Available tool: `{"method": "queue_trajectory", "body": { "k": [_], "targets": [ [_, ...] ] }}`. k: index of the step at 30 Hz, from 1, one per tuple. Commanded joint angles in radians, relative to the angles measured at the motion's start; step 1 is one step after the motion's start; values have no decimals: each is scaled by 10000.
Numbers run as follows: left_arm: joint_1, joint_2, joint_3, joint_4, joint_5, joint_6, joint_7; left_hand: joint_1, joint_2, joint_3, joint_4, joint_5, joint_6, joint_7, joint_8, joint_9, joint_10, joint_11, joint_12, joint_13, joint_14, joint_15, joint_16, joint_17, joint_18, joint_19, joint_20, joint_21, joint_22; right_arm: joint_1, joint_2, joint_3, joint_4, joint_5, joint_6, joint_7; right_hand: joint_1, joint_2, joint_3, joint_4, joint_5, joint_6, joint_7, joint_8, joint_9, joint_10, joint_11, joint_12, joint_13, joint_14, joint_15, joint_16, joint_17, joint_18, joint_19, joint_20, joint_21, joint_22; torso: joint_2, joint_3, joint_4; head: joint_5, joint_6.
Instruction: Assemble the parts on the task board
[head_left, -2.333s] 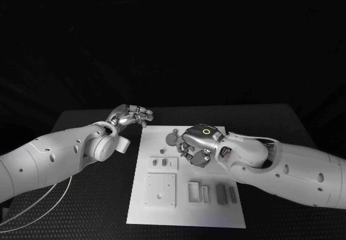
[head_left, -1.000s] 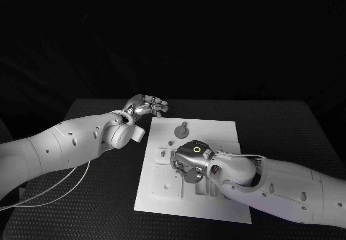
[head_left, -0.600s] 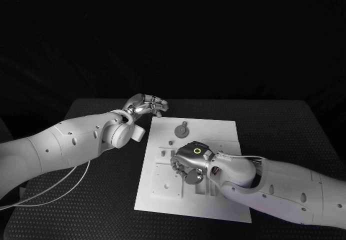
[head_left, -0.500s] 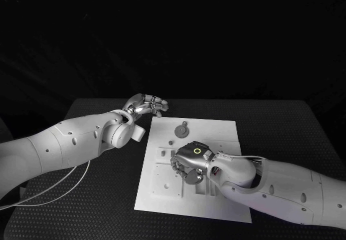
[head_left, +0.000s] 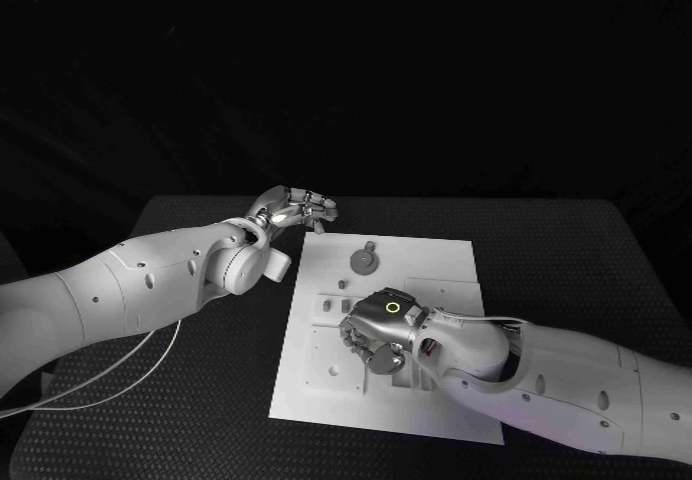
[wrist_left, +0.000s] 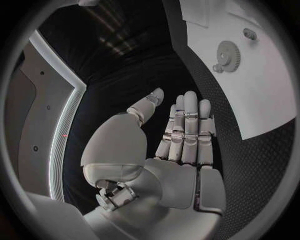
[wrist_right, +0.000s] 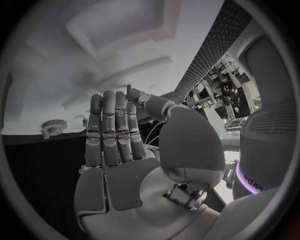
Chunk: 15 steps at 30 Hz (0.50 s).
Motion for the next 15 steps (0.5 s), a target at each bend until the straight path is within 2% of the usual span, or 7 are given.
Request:
{"method": "queue_trajectory", "body": {
  "k": [1, 15],
  "targets": [
    [8, 9, 6, 36, 61, 45, 82, -89, 13, -75, -9, -15, -90, -4, -38, -17, -59, 16, -50, -15, 34, 18, -46, 14, 122, 65, -40, -62, 5, -13, 12, 0, -12, -57, 129, 29, -56, 5, -6, -51, -13, 18, 10, 45, 18, -3, 15, -40, 19, 67, -3, -39, 11, 139, 64, 10, 45, 13, -1, -4, 4, 12, -18],
    [8, 2, 6, 32, 61, 55, 71, -92, 11, -79, -9, -16, -104, 1, -42, -20, -63, 18, -51, -16, 33, 20, -57, 22, 123, 68, -39, -70, 7, -25, 101, -42, -101, -145, 340, -17, -60, 9, -5, -58, -12, 17, 10, 43, 25, -4, 14, -44, 33, 71, -4, -47, 19, 139, 65, 9, 42, 16, 1, 0, 2, -15, -16]
  ]
}}
